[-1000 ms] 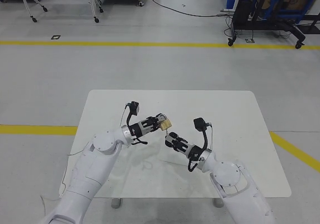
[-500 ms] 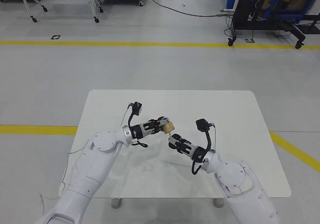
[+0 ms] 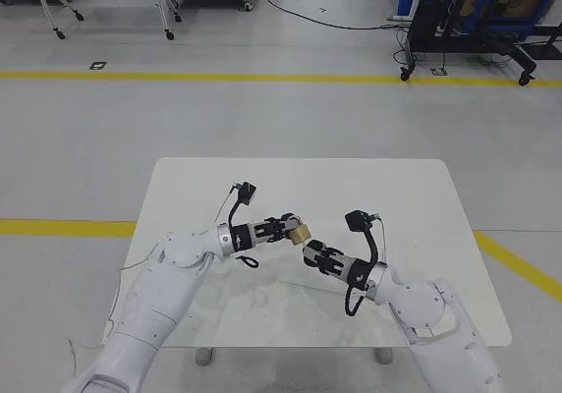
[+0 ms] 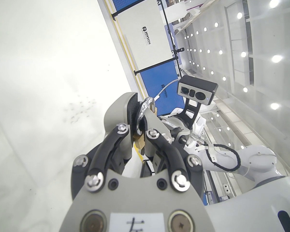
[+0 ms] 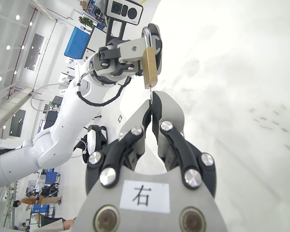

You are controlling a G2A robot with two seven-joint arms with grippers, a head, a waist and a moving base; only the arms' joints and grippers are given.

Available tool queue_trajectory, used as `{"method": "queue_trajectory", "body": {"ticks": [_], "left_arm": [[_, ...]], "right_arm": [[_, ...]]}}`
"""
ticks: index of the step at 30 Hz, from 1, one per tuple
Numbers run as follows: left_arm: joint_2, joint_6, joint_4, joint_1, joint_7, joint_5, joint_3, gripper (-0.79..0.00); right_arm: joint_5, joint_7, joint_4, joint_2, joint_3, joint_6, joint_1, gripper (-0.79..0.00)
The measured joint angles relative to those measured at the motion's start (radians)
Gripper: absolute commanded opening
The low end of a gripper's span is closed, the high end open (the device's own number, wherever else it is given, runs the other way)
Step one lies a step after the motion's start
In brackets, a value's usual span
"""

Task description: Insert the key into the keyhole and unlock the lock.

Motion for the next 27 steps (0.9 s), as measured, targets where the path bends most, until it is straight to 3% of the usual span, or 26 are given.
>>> {"method": "queue_trajectory", "body": {"ticks": [10, 11, 12, 13, 27], "left_arm": [[0.000, 0.017, 0.014, -0.009, -0.044, -0.065, 0.016, -0.785], [0.000, 0.018, 0.015, -0.009, -0.045, -0.074, 0.017, -0.785], [0.000, 0.021, 0.016, -0.010, -0.046, -0.086, 0.018, -0.785], [0.000, 0.024, 0.017, -0.010, -0.045, -0.092, 0.017, -0.785], [-0.012, 0.117, 0.016, 0.011, 0.157, -0.176, 0.015, -0.785]], "right_arm": [[0.024, -0.048, 0.012, 0.005, -0.005, -0.010, -0.002, -0.785], [0.029, -0.057, 0.013, 0.005, -0.005, -0.009, -0.003, -0.702], [0.038, -0.071, 0.014, 0.005, -0.006, -0.007, -0.005, -0.305], [0.045, -0.082, 0.016, 0.005, -0.007, -0.005, -0.005, 0.000], [0.069, -0.126, 0.021, 0.003, -0.010, 0.004, -0.005, 0.000]]}}
